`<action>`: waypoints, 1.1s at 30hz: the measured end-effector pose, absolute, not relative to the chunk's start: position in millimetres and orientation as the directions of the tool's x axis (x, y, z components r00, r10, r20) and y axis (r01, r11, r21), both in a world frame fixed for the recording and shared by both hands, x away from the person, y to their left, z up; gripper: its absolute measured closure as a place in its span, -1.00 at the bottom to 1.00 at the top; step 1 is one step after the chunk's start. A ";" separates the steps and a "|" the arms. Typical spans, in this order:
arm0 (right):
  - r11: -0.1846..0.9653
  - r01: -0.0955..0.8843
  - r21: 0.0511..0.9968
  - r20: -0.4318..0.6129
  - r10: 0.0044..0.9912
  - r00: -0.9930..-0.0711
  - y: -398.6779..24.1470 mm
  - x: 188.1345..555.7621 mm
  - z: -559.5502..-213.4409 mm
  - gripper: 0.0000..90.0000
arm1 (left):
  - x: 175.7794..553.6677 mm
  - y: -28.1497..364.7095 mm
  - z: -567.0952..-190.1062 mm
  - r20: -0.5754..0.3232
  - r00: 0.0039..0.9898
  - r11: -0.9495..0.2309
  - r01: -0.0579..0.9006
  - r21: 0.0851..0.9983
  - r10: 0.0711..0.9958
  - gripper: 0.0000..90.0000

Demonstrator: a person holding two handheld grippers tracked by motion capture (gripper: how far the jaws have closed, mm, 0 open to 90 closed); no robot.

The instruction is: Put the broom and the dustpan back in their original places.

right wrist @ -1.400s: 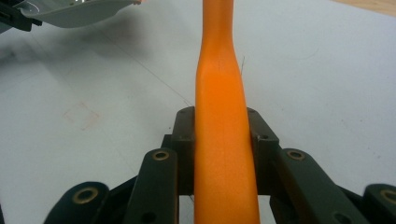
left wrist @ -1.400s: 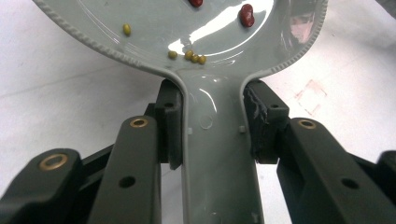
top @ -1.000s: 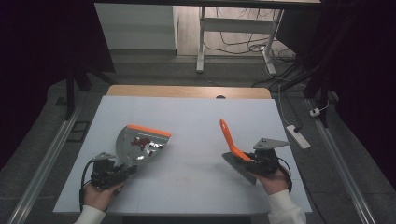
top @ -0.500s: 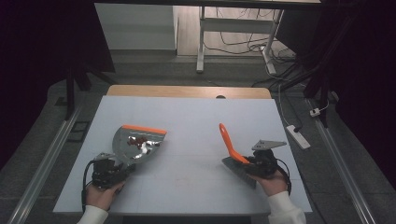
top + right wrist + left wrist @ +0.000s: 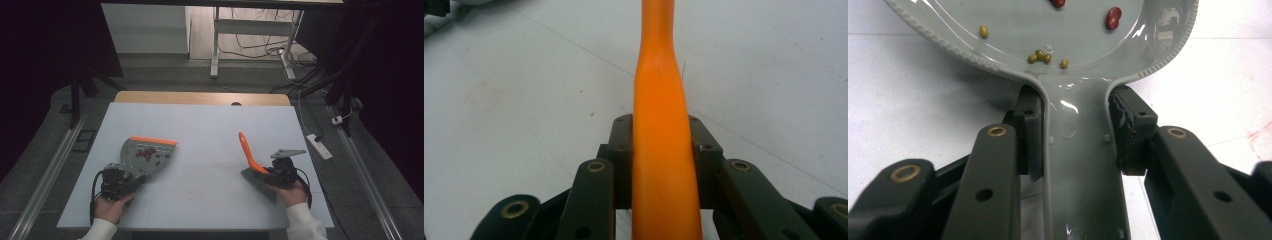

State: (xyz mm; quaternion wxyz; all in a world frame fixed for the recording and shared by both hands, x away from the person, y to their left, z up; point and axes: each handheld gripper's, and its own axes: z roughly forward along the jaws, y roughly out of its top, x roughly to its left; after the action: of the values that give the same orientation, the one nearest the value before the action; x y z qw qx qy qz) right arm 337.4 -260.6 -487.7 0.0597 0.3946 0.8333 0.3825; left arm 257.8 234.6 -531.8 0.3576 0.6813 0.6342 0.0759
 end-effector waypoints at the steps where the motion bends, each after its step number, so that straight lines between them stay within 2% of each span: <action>1: 0.396 0.612 0.684 0.202 0.704 -0.681 -261.0 338.5 -487.9 0.56 | 258.6 234.5 -532.4 -0.350 0.181 0.061 0.812 0.580 0.919 0.37; 9: 0.410 0.618 0.671 0.166 0.729 -0.664 -265.0 348.2 -490.2 0.51 | 262.1 232.4 -535.7 -0.350 0.173 0.060 0.823 0.565 0.921 0.37; 22: 0.429 0.635 0.642 0.135 0.752 -0.645 -268.2 360.6 -499.0 0.19 | 262.0 231.5 -536.1 -0.356 0.172 0.067 0.821 0.568 0.918 0.35; 26: 0.435 0.632 0.641 0.119 0.757 -0.642 -268.6 362.0 -500.2 0.13 | 260.0 232.9 -534.8 -0.348 0.172 0.067 0.812 0.579 0.922 0.20; 30: 0.435 0.636 0.638 0.111 0.765 -0.634 -268.7 363.6 -502.4 0.06 | 256.6 233.9 -532.9 -0.325 0.165 0.066 0.801 0.596 0.931 -0.14; 33: 0.431 0.640 0.636 0.118 0.765 -0.633 -269.9 365.1 -503.8 0.04 | 254.8 234.6 -530.9 -0.315 0.176 0.055 0.794 0.606 0.933 -0.21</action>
State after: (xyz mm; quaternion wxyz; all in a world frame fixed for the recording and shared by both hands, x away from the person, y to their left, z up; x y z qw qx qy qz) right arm 365.1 -269.9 -503.8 0.0944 0.4178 0.8406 0.3315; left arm 254.8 234.6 -530.9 0.3537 0.6805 0.6341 0.0982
